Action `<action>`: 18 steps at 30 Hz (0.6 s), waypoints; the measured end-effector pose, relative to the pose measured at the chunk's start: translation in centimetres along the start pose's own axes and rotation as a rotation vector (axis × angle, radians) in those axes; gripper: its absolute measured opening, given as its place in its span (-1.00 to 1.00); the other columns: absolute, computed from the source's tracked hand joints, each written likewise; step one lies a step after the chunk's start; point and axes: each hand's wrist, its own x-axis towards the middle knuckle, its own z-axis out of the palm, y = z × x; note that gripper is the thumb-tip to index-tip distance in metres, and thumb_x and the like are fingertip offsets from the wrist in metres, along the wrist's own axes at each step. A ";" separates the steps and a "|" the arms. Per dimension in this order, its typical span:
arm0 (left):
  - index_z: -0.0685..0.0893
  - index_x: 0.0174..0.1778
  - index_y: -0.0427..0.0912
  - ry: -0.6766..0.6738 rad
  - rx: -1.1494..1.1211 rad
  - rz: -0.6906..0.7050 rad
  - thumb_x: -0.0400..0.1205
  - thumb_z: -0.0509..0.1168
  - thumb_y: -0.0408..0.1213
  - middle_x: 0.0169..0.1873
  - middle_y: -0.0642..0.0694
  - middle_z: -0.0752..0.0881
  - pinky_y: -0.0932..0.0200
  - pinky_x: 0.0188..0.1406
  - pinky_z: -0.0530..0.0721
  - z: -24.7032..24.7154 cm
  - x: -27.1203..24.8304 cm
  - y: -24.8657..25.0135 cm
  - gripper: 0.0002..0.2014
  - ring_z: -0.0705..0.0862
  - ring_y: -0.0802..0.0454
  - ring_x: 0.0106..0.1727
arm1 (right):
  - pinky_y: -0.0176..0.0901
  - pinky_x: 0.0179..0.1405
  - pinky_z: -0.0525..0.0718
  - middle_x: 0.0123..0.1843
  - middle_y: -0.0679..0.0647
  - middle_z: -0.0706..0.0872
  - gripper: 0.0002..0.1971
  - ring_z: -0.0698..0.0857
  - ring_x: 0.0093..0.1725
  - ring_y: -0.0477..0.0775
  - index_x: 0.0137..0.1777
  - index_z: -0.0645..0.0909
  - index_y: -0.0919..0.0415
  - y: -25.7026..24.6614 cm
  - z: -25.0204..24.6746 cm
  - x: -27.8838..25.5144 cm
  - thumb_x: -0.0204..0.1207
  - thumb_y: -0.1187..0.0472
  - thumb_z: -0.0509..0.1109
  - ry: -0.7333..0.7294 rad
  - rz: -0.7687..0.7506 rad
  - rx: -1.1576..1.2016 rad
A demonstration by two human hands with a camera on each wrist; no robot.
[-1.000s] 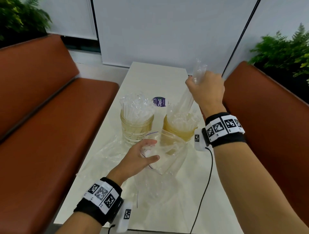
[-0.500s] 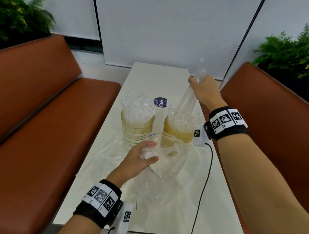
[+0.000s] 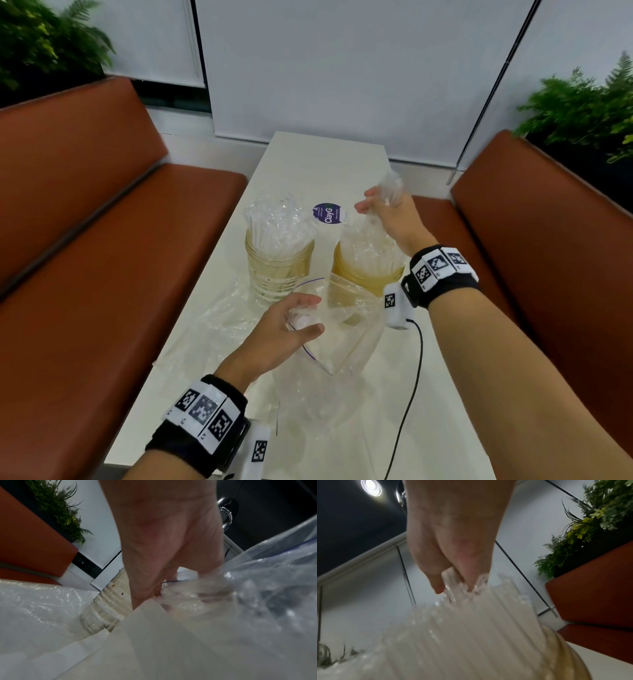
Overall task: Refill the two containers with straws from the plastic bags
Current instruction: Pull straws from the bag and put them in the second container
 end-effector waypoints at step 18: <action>0.68 0.30 0.26 -0.022 0.034 0.017 0.60 0.48 -0.34 0.31 0.31 0.69 0.38 0.32 0.48 0.1 -0.5 1.1 -0.55 0.56 0.31 0.41 | 0.19 0.44 0.52 0.10 0.21 0.78 -0.52 0.72 0.14 0.27 0.14 0.70 0.20 0.7 0.9 -1.3 0.81 -0.05 -0.01 0.071 -0.315 -0.939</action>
